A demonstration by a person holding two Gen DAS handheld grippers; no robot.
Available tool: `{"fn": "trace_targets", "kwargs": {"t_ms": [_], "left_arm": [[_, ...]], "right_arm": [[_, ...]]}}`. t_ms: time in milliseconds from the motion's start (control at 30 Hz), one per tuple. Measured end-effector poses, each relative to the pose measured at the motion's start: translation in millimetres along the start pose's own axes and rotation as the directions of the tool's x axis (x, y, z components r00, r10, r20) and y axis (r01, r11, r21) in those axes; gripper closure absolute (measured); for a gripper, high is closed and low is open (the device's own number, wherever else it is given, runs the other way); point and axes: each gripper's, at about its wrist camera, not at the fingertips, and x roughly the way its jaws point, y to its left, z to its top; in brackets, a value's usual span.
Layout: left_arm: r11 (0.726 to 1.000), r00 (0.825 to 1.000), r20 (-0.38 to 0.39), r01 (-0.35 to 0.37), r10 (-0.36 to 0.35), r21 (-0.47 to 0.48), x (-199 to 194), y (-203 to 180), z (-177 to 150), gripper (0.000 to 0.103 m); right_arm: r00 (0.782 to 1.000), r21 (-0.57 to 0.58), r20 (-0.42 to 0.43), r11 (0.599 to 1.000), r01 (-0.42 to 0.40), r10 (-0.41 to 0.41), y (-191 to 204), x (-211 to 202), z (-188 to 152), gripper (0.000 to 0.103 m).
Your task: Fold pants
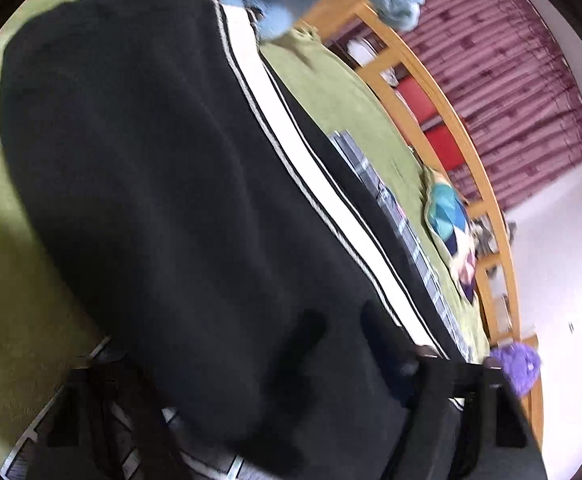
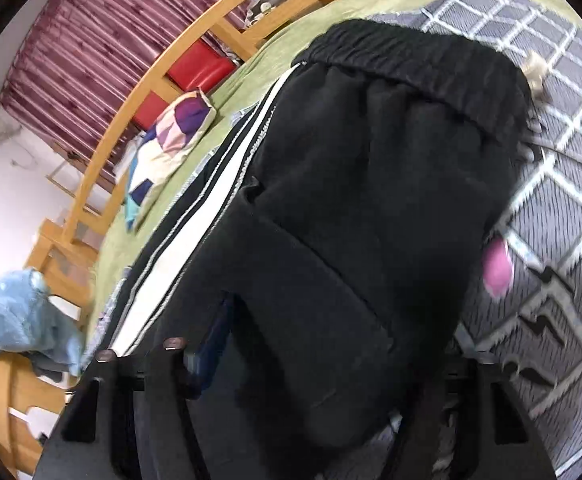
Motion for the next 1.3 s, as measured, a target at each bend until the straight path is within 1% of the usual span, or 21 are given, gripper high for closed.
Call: {"fn": "trace_targets", "kwargs": {"t_ms": [33, 67, 100, 167, 267, 333, 433, 533, 600, 667, 733, 767, 833, 867, 900, 933, 967, 1033, 1100, 1233, 1300], "left_arm": [[1.0, 1.0, -0.001, -0.021, 0.021, 0.019, 0.3, -2.0, 4.3, 0.091], [0.998, 1.0, -0.009, -0.016, 0.017, 0.054, -5.6, -6.6, 10.9, 0.091], [0.999, 1.0, -0.003, -0.006, 0.006, 0.052, -14.8, -8.4, 13.0, 0.092], [0.997, 1.0, 0.009, 0.014, -0.014, 0.076, -40.6, -17.3, 13.5, 0.092], [0.983, 0.999, 0.032, 0.005, -0.011, 0.184, -89.6, -37.7, 0.1, 0.092], [0.973, 1.0, 0.018, 0.008, -0.012, 0.229, -125.1, -36.9, -22.4, 0.092], [0.969, 0.999, -0.033, 0.039, -0.032, 0.244, -162.7, -19.2, -58.4, 0.092], [0.968, 0.996, -0.085, 0.039, -0.018, 0.249, -182.8, -0.7, -94.3, 0.092], [0.956, 0.995, -0.098, 0.009, 0.021, 0.294, -188.1, 3.1, -119.3, 0.092], [0.938, 0.991, -0.106, -0.046, 0.087, 0.343, -180.7, 3.7, -132.2, 0.091], [0.92, 0.975, -0.128, -0.124, 0.183, 0.372, -174.0, 9.7, -139.3, 0.086], [0.91, 0.961, -0.139, -0.17, 0.238, 0.378, -173.2, 13.0, -141.5, 0.077], [0.908, 0.958, -0.135, -0.189, 0.255, 0.374, -184.6, 17.4, -144.4, 0.068], [0.907, 0.959, -0.129, -0.187, 0.251, 0.376, -191.6, 18.7, -146.7, 0.057], [0.906, 0.962, -0.116, -0.188, 0.248, 0.38, -201.3, 19.7, -148.3, 0.041], [0.904, 0.966, -0.096, -0.188, 0.242, 0.384, -211.8, 20.2, -149.6, 0.036], [0.905, 0.971, -0.079, -0.181, 0.228, 0.384, -219.8, 19.3, -149.9, 0.035], [0.913, 0.976, -0.076, -0.159, 0.202, 0.376, -229.9, 17.5, -151.1, 0.035], [0.923, 0.979, -0.087, -0.141, 0.183, 0.358, -234.4, 13.0, -152.4, 0.034], [0.93, 0.982, -0.085, -0.131, 0.17, 0.343, -232.4, -2.7, -164.6, 0.033], [0.929, 0.982, -0.082, -0.13, 0.168, 0.346, -230.5, -9.5, -172.2, 0.033]], "right_arm": [[1.0, 0.003, 0.006, 1.0, 0.005, -0.005, -0.3, -1.1, 2.6, 0.084], [1.0, 0.017, 0.017, 1.0, -0.006, 0.005, -1.5, -5.7, 6.7, 0.085], [0.999, 0.027, 0.034, 0.999, -0.019, 0.018, -0.1, -15.8, 10.4, 0.087], [0.997, 0.0, 0.071, 1.0, -0.02, 0.02, 12.7, -43.0, 15.4, 0.088], [0.992, -0.116, 0.123, 0.993, 0.017, -0.003, 37.6, -97.9, 7.9, 0.09], [0.99, -0.148, 0.138, 0.988, 0.043, -0.022, 37.9, -133.6, 0.4, 0.091], [0.991, -0.142, 0.132, 0.989, 0.05, -0.031, 10.3, -190.0, -16.5, 0.091], [0.993, -0.141, 0.096, 0.986, 0.084, -0.071, -30.5, -231.5, -42.1, 0.09], [0.994, -0.121, 0.064, 0.988, 0.093, -0.085, -60.1, -247.9, -63.8, 0.09], [0.996, -0.097, 0.018, 0.991, 0.09, -0.089, -84.2, -250.8, -83.8, 0.087], [0.996, -0.053, -0.051, 0.996, 0.076, -0.078, -106.8, -238.6, -100.9, 0.083], [0.995, -0.044, -0.063, 0.997, 0.071, -0.074, -114.6, -237.4, -109.2, 0.08], [0.996, -0.04, -0.062, 0.997, 0.065, -0.067, -126.0, -240.8, -126.6, 0.063], [0.996, -0.043, -0.055, 0.996, 0.074, -0.076, -129.9, -247.1, -134.0, 0.06], [0.996, -0.046, -0.038, 0.996, 0.076, -0.077, -134.6, -255.8, -140.0, 0.055], [0.997, -0.046, -0.019, 0.997, 0.069, -0.07, -140.0, -265.7, -144.1, 0.051], [0.998, -0.038, 0.007, 0.997, 0.061, -0.061, -145.6, -275.4, -145.5, 0.049], [0.997, 0.008, 0.069, 1.0, 0.026, -0.027, -158.8, -290.9, -140.8, 0.035], [0.993, 0.081, 0.114, 0.996, -0.023, 0.014, -174.1, -293.1, -128.9, 0.028], [0.993, 0.195, 0.062, 0.974, -0.115, 0.104, -185.1, -254.3, -106.9, 0.028], [0.994, 0.249, 0.028, 0.963, -0.107, 0.103, -189.8, -225.7, -101.4, 0.03]]}}
